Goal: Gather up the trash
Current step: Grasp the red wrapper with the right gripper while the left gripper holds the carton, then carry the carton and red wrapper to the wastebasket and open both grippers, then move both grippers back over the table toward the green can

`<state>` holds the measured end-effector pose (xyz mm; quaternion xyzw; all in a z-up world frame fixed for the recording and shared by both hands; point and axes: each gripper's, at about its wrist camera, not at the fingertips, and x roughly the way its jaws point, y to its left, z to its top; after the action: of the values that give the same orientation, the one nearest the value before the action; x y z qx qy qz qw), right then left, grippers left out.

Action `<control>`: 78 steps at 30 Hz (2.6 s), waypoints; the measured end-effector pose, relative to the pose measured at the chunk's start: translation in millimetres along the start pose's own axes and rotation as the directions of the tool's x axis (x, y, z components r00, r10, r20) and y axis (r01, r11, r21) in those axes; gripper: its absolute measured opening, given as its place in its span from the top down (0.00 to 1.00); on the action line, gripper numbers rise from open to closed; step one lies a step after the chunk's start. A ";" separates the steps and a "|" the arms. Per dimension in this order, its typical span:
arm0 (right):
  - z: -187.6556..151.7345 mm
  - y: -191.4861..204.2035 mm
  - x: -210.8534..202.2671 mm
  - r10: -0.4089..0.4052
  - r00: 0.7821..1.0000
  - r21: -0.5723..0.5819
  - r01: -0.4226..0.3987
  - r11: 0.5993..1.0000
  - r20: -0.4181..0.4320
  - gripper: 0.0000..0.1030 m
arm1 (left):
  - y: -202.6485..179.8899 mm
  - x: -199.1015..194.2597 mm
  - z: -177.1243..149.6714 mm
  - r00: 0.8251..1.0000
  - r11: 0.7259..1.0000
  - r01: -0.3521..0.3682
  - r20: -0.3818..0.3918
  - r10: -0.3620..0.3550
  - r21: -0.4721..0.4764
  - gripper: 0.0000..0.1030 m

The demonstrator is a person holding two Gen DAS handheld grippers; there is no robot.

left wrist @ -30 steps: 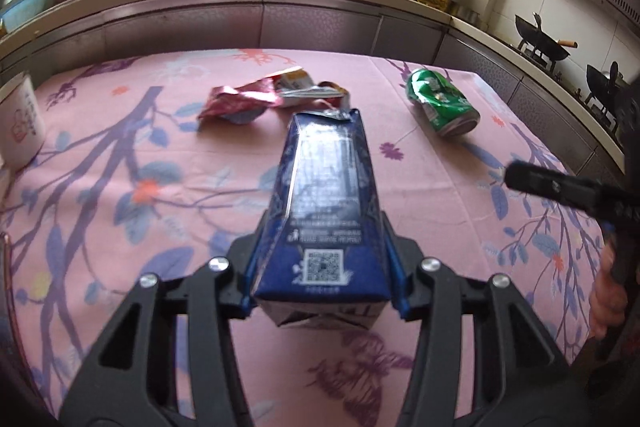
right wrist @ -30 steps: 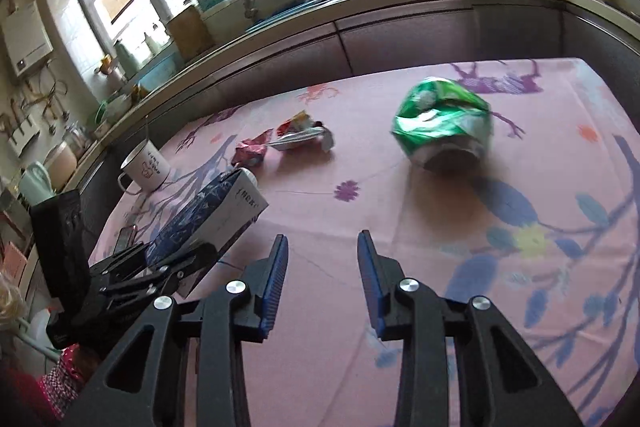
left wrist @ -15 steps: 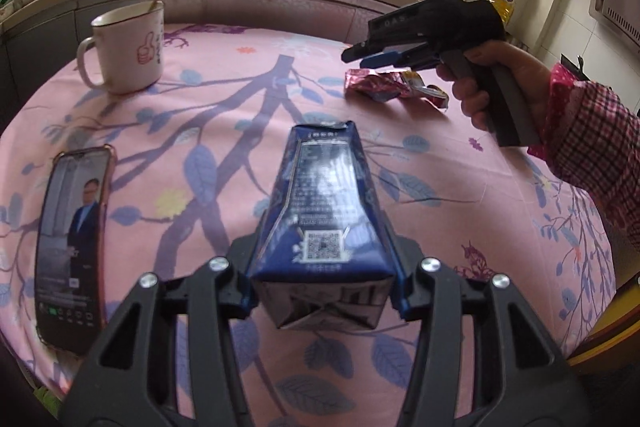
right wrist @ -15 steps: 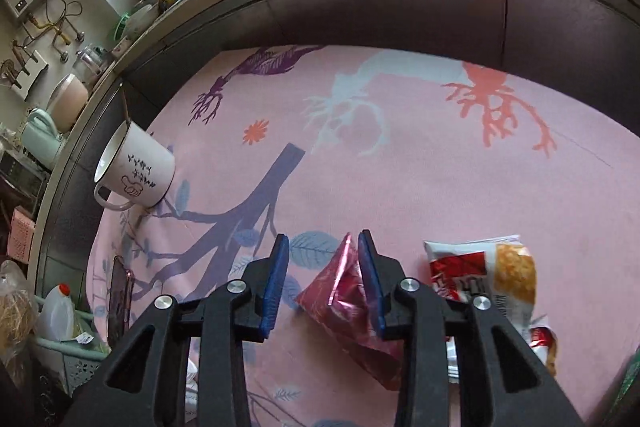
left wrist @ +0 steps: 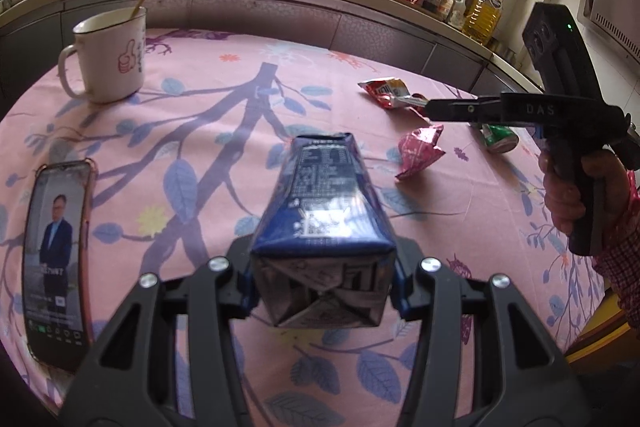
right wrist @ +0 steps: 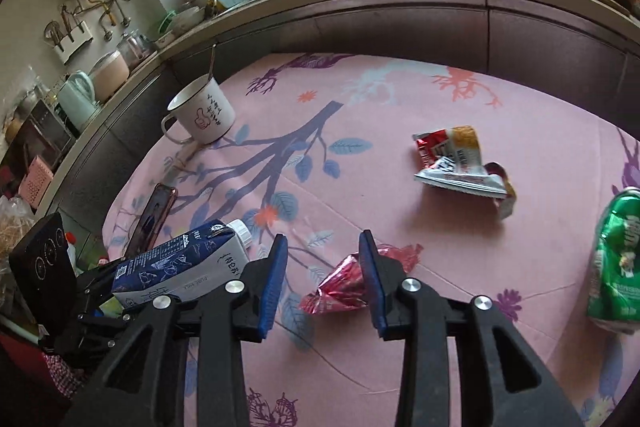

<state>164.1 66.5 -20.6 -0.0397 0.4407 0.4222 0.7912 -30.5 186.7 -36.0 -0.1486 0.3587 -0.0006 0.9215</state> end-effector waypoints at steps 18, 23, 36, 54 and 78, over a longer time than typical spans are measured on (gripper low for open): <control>-31.4 -16.7 34.7 -0.091 0.996 0.336 0.086 0.938 -0.001 0.53 | -22.1 3.3 1.1 1.000 0.999 0.028 -0.010 -0.028 0.032 0.53; -55.3 -27.6 25.1 0.012 0.999 0.375 -0.030 0.927 0.050 0.82 | -33.7 -1.8 4.5 1.000 0.997 0.011 0.003 -0.011 0.070 0.53; -165.5 -95.6 -137.9 -0.155 0.951 0.473 0.011 0.881 0.268 0.83 | -155.3 32.0 31.3 0.981 0.955 0.191 -0.068 -0.180 0.225 0.54; -324.5 -308.6 -350.5 -0.620 0.736 0.773 0.217 0.596 0.272 0.83 | -528.5 166.8 59.1 0.816 0.660 0.577 -0.358 -0.453 0.480 0.54; -380.9 -259.8 -342.6 -0.682 0.666 0.879 0.080 0.470 0.304 0.38 | -524.0 154.0 -3.3 0.877 0.681 0.480 -0.336 -0.345 0.554 0.30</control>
<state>6.6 -482.4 -82.3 0.3620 0.2698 -0.0439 0.8912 137.0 -331.6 3.7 0.0870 0.3874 -0.3423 0.8515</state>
